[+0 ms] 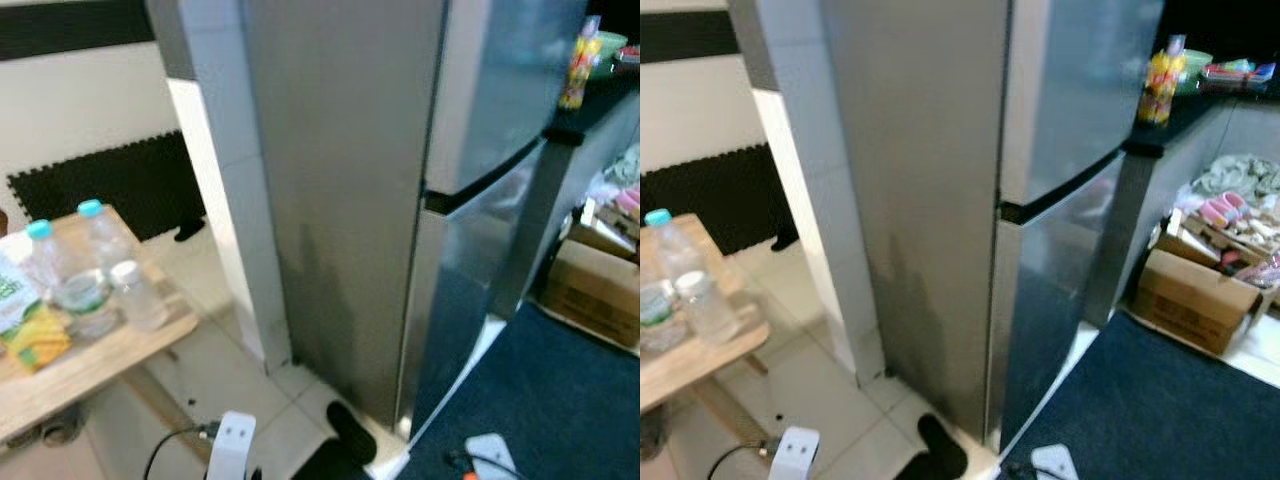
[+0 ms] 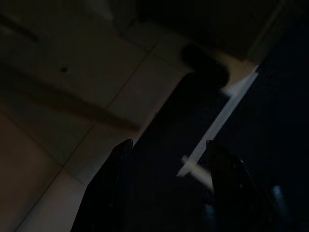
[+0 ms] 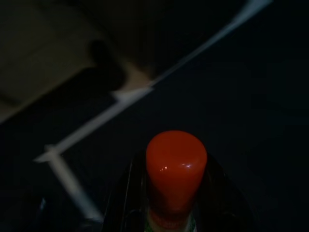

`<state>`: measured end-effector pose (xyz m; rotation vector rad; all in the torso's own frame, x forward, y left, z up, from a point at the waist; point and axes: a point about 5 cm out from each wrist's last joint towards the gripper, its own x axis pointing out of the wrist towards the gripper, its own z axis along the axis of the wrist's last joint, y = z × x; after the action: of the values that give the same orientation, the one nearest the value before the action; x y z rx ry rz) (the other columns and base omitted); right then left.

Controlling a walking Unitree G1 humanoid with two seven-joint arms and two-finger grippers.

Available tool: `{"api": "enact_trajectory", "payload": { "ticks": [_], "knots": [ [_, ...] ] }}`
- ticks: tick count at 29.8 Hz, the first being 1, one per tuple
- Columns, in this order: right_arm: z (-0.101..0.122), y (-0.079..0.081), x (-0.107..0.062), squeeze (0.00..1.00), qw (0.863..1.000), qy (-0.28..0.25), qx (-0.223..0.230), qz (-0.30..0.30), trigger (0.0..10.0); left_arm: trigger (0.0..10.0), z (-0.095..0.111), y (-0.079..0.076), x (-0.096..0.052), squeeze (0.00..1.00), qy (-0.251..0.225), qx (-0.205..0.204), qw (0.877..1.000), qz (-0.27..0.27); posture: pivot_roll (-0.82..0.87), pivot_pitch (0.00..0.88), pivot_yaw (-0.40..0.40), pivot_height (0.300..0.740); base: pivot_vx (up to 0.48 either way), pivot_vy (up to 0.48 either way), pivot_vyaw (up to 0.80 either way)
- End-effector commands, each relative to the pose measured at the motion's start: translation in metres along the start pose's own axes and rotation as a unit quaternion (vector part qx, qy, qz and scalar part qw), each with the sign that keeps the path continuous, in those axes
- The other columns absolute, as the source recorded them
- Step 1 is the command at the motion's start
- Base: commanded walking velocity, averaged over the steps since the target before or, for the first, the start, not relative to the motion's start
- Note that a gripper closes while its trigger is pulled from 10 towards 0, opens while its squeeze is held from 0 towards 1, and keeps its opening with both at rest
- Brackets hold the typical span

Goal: Restocking fridge

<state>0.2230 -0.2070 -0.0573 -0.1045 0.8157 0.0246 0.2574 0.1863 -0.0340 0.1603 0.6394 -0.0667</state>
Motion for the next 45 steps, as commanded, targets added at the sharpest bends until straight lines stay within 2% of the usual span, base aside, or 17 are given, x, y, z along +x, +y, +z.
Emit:
{"api": "enact_trajectory", "payload": {
  "ticks": [1, 12, 34, 37, 38, 45],
  "knots": [
    [-0.003, 0.009, 0.0, 0.0, 1.0, 0.001, 0.005, 0.009, 10.0, 10.0, -0.008, 0.002, -0.002, 0.0, 0.013, 0.0, 1.0, 0.001, -0.09, 0.071, 0.043, 0.74, 0.0, -0.409, 0.0],
    [-0.007, 0.009, -0.001, 0.0, 1.0, 0.004, 0.006, 0.009, 10.0, 10.0, -0.007, 0.001, -0.002, 0.0, 0.01, 0.004, 1.0, -0.003, -0.09, 0.073, 0.046, 0.74, 0.0, -0.409, 0.0],
    [-0.006, 0.016, 0.0, 0.0, 1.0, 0.005, 0.007, 0.012, 10.0, 10.0, -0.008, 0.006, -0.003, 0.0, 0.016, -0.008, 1.0, 0.004, -0.08, 0.073, 0.051, 0.74, 0.0, 0.022, 0.0],
    [-0.006, 0.015, 0.0, 0.0, 1.0, 0.006, 0.007, 0.012, 10.0, 10.0, -0.007, 0.006, -0.003, 0.0, 0.016, -0.003, 1.0, 0.002, -0.08, 0.072, 0.054, 0.74, 0.0, 0.48, 0.0],
    [-0.006, 0.013, 0.0, 0.0, 1.0, 0.006, 0.008, 0.011, 10.0, 10.0, -0.006, 0.007, -0.002, 0.0, 0.011, 0.009, 1.0, -0.002, -0.08, 0.07, 0.055, 0.74, 0.0, 0.0, 0.0],
    [-0.005, 0.013, 0.001, 0.0, 1.0, 0.003, 0.013, 0.011, 10.0, 10.0, -0.001, 0.011, -0.002, 0.0, 0.001, 0.013, 1.0, 0.004, -0.08, 0.068, 0.06, 0.74, 0.0, 0.0, 0.0]
  ]
}}
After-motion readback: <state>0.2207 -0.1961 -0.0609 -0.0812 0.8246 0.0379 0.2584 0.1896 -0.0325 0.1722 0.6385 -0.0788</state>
